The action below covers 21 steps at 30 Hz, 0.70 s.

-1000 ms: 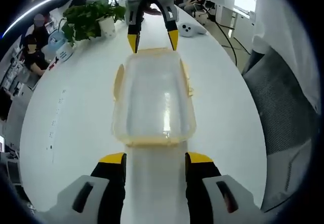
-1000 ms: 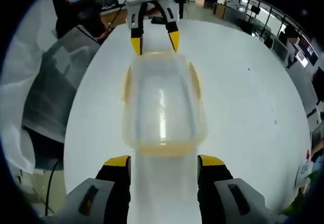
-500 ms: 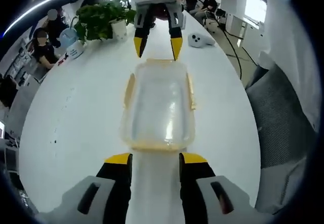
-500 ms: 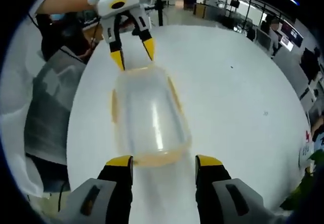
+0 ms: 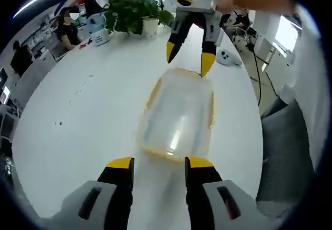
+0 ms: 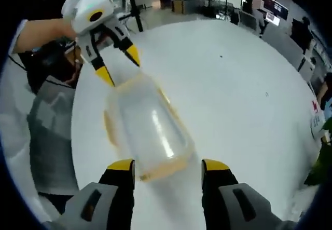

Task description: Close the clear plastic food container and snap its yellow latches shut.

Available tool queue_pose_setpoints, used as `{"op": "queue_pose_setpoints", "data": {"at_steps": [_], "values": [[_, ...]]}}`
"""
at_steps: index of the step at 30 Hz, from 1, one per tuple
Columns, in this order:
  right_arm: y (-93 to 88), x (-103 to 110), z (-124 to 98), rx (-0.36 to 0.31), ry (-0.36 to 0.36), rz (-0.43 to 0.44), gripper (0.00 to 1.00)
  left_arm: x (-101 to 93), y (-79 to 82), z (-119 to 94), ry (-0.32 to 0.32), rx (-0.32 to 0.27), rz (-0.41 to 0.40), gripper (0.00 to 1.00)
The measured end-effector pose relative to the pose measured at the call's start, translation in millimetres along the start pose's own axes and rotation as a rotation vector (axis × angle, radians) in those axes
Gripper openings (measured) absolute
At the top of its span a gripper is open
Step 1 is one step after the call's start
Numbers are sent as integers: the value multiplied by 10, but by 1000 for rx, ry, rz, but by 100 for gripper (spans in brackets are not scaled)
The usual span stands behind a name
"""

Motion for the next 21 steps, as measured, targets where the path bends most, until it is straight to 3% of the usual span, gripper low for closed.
{"op": "queue_pose_setpoints", "data": {"at_steps": [11, 15, 17, 20, 21], "values": [[-9, -8, 36, -1, -37, 190, 45, -3, 31, -2, 51, -21, -291, 43], [7, -16, 25, -33, -61, 319, 41, -19, -5, 16, 71, 0, -352, 43], [-3, -11, 25, -26, -70, 303, 41, -38, -16, 30, 64, -5, -439, 43], [-19, 9, 29, -23, -73, 354, 41, -40, -32, 31, 78, 9, -440, 43], [-22, 6, 30, -22, -81, 352, 41, -49, -40, 32, 77, 13, -475, 43]]}}
Point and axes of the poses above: the point that each gripper's makers call its tool centre point, and the gripper's own axes: z roughly forward along the fingers, x roughly to its left, y roughly out of its top, the point moved 6 cm from there along -z, roughly backward along the fingers, and after that the axes turned 3 degrees about x, right-handed, at the moved point
